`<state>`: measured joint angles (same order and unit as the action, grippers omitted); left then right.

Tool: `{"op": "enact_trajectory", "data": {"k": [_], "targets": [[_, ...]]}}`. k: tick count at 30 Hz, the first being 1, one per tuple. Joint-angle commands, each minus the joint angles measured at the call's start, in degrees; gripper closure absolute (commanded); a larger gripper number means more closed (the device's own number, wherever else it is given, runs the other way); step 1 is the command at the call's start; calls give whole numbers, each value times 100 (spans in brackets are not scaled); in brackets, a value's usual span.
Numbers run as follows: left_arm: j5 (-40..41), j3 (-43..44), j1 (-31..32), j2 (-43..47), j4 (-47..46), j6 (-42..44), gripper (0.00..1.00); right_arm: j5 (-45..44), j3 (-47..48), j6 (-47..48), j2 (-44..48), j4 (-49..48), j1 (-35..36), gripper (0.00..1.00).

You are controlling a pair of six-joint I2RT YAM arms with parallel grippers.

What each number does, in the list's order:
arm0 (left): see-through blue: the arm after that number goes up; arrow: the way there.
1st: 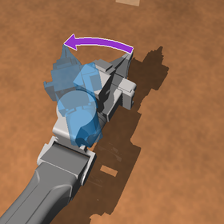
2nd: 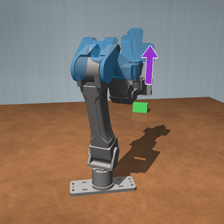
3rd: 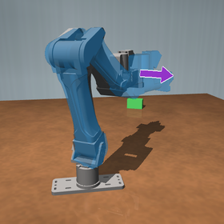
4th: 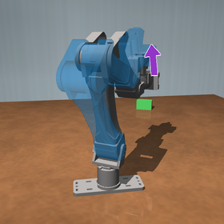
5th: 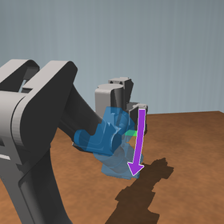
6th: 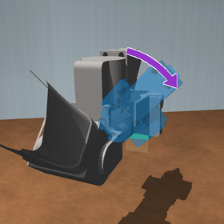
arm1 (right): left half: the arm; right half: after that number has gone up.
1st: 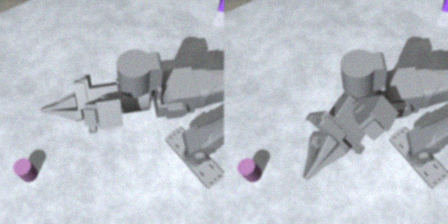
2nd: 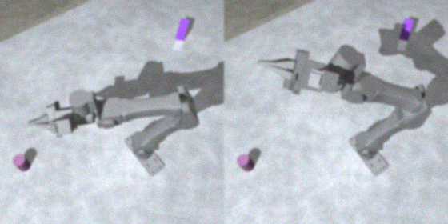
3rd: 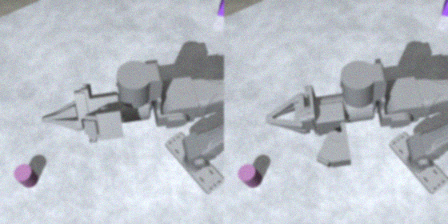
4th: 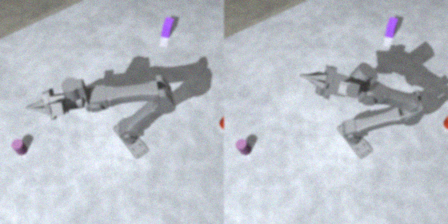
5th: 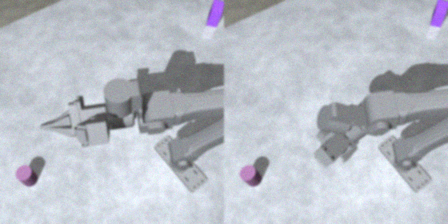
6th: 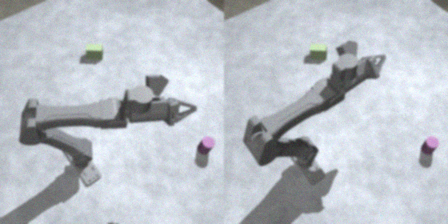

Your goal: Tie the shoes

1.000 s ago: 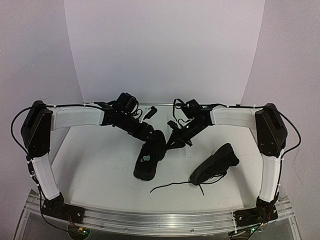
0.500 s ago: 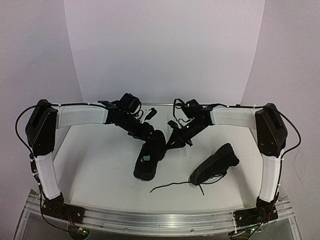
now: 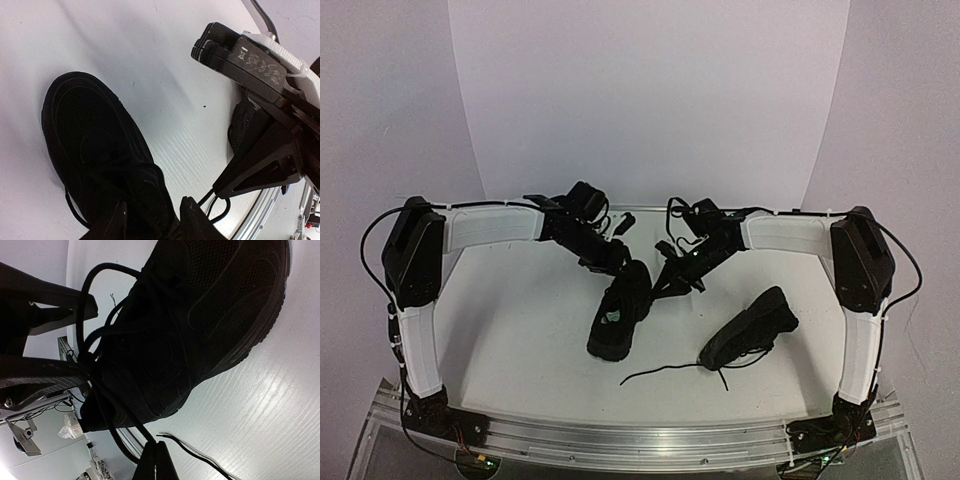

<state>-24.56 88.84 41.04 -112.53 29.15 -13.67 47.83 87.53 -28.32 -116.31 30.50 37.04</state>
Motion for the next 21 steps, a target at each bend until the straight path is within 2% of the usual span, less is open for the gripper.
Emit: {"op": "enact_trajectory", "data": {"k": [1, 10, 12, 17, 21], "targets": [[-167, 478, -30, -207, 70, -15, 65, -46, 63, 59, 65, 8, 16, 100], [-296, 543, -34, -330, 326, 80, 65, -46, 59, 49, 58, 8, 18, 100], [-281, 544, -32, -311, 338, 106, 71, -46, 58, 49, 56, 8, 15, 100], [-200, 429, -158, -151, 121, -31, 99, -58, 16, 47, 76, 15, 14, 100], [-28, 120, -342, 110, -205, -272, 100, -144, -150, 41, 164, 17, 14, 100]]}}
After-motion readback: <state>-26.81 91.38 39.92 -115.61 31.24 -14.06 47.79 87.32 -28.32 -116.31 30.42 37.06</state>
